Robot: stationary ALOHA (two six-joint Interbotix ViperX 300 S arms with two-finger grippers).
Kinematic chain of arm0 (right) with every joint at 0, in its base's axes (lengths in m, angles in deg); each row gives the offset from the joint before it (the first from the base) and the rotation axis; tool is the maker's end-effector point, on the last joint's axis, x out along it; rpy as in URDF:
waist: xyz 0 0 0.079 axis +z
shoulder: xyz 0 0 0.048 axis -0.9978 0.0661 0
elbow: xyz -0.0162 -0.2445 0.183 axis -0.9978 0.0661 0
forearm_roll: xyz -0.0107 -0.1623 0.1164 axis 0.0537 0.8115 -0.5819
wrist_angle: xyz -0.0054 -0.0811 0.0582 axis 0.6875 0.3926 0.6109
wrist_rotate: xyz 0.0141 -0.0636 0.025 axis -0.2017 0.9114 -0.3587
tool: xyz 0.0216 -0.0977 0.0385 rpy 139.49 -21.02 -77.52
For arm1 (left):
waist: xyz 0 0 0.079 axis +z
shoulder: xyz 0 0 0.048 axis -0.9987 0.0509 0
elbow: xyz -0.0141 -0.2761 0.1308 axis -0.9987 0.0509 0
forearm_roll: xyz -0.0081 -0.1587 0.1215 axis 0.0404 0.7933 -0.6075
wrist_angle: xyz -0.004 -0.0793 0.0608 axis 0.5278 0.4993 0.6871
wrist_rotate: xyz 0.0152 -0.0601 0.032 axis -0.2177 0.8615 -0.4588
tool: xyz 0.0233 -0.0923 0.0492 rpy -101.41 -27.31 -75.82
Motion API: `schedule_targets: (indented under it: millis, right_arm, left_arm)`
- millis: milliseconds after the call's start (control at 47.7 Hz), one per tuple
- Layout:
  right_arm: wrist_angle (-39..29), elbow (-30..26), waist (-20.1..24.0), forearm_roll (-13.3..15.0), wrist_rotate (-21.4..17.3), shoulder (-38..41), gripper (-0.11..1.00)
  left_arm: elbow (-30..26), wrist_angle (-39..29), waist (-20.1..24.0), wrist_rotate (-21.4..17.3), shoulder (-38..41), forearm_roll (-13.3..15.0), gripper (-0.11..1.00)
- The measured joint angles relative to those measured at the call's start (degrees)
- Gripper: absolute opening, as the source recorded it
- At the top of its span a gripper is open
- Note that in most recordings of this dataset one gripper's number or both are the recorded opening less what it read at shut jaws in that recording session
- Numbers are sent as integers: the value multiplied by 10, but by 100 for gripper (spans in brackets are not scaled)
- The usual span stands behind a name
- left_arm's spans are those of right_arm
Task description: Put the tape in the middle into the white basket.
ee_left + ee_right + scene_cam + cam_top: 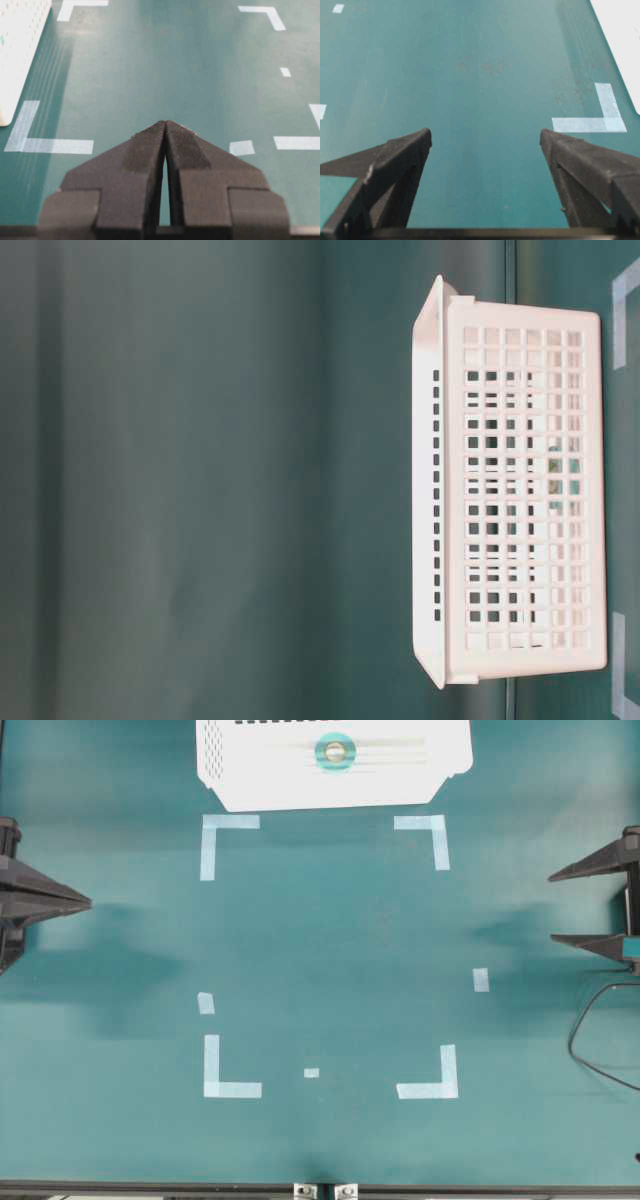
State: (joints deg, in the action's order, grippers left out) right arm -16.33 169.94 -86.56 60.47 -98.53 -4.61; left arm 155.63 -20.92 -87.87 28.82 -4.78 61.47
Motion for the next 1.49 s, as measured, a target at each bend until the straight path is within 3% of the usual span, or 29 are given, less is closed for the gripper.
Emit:
schedule_targets:
  millis: [1490]
  right_arm:
    - [10,5,-1,10,0,-1,99]
  left_arm:
    - [0,1,-1,0,0,-1,-11]
